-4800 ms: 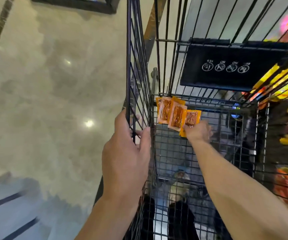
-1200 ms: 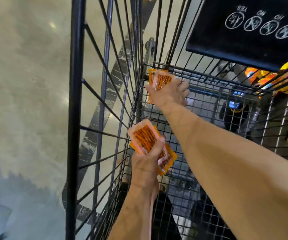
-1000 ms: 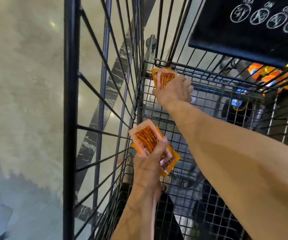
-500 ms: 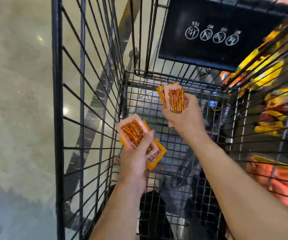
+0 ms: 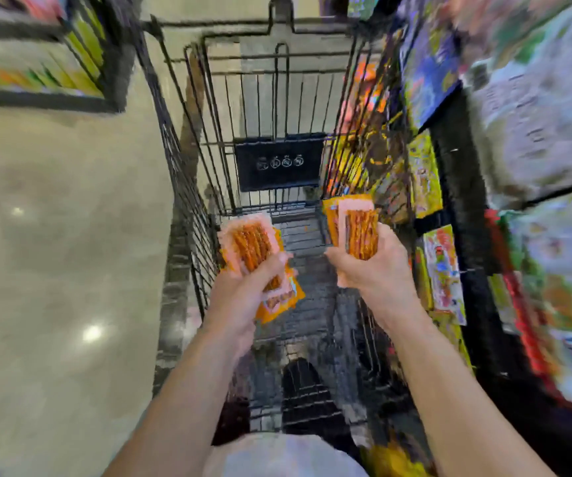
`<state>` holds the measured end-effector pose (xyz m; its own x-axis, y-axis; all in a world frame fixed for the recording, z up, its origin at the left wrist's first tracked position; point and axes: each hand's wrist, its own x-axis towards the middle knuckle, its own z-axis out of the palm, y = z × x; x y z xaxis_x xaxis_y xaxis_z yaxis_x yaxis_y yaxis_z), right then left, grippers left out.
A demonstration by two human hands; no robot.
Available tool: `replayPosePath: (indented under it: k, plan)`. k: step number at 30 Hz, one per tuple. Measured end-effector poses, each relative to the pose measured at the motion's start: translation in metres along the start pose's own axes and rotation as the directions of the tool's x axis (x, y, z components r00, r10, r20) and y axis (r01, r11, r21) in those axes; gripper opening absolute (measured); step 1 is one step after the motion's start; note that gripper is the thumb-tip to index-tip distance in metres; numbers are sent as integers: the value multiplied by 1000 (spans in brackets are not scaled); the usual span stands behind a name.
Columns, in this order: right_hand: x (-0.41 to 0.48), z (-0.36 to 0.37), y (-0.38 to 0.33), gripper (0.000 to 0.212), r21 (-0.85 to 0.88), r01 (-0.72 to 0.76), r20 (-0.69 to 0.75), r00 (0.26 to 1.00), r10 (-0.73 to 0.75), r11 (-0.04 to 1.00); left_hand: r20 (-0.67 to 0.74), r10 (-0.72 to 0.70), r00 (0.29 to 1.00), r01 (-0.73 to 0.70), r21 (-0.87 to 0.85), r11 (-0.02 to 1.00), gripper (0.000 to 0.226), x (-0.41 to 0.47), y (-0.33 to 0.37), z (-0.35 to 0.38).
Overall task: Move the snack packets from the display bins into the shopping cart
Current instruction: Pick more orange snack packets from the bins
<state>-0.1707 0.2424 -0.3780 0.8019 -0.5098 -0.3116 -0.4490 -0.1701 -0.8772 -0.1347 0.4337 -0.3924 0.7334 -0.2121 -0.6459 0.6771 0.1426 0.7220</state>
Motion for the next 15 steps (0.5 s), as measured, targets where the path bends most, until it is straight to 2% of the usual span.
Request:
replayPosePath:
  k: [2, 5, 8, 15]
  plan:
    - [-38, -13, -27, 50, 8, 43, -77, 996, -42, 999, 86, 63, 994, -65, 27, 998, 29, -32, 27, 1]
    - [-92, -30, -65, 43, -31, 118, -196, 973, -122, 992, 215, 150, 965, -168, 68, 983, 35, -77, 71, 7]
    - [-137, -48, -97, 45, -62, 137, -293, 944, -149, 989, 343, 200, 918, -250, 109, 962, 38, -118, 109, 15]
    - [-237, -114, -138, 40, -21, 188, -567, 806, -166, 982, 618, 179, 766, -351, 168, 921, 14, -193, 140, 71]
